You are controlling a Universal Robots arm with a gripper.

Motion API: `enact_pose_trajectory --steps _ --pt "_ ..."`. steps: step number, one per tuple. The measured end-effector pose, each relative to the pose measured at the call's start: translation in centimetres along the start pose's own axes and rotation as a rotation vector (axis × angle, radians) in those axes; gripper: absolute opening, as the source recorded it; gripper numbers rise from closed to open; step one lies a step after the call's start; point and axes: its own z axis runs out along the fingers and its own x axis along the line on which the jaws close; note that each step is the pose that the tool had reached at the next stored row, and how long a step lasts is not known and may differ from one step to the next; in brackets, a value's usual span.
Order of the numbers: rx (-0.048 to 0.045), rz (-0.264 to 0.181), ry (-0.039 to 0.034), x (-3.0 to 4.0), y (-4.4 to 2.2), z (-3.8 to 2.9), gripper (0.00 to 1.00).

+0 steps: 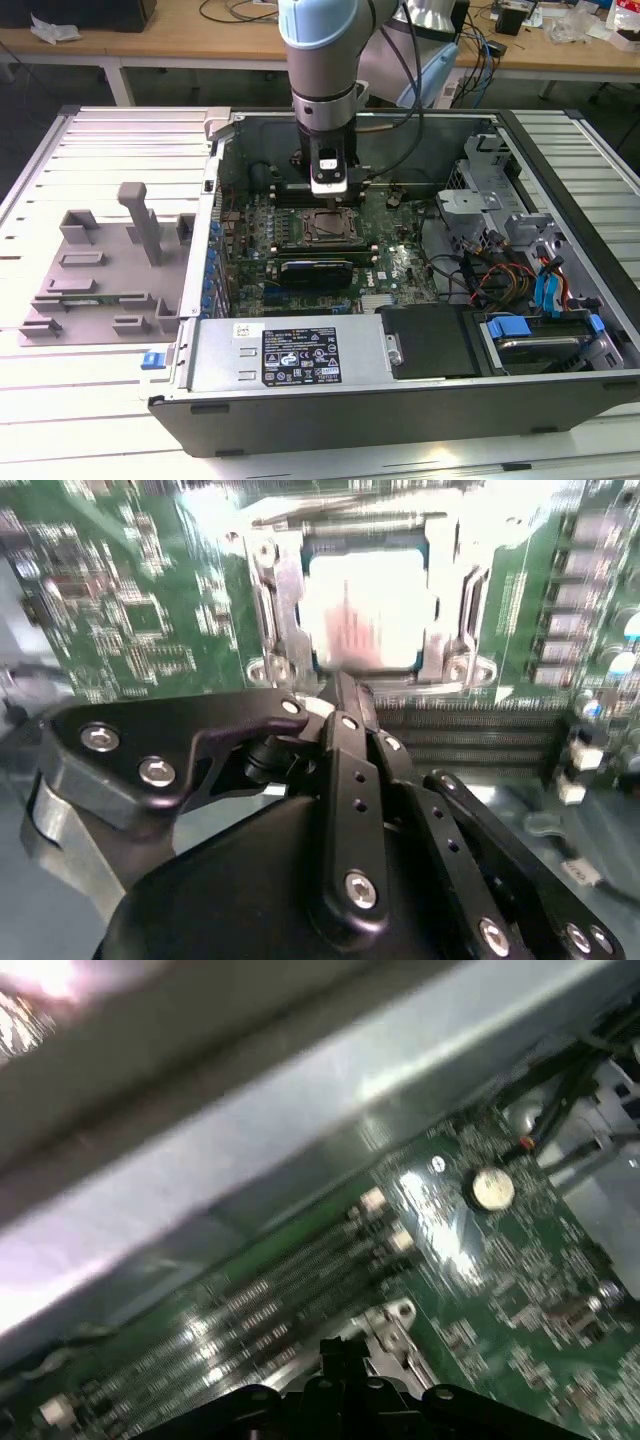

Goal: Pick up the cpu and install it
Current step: 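Install the first cpu locking lever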

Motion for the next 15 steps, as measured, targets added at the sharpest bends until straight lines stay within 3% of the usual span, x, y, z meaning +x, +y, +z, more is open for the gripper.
enact_pose_trajectory --steps 1,2,9,13,15 --pt "0.0354 -0.006 -0.0217 -0.01 -0.01 -0.01 0.11" --pt "0.0477 -0.008 -0.0298 -0.01 -0.03 0.00 0.11" --pt "0.0488 -0.009 -0.0310 -0.25 -0.24 -0.71 0.11" --pt "0.0466 -0.009 -0.0341 -0.14 -1.42 -0.88 0.11" --pt "0.0447 -0.009 -0.0348 -0.13 -1.53 -0.89 0.11"
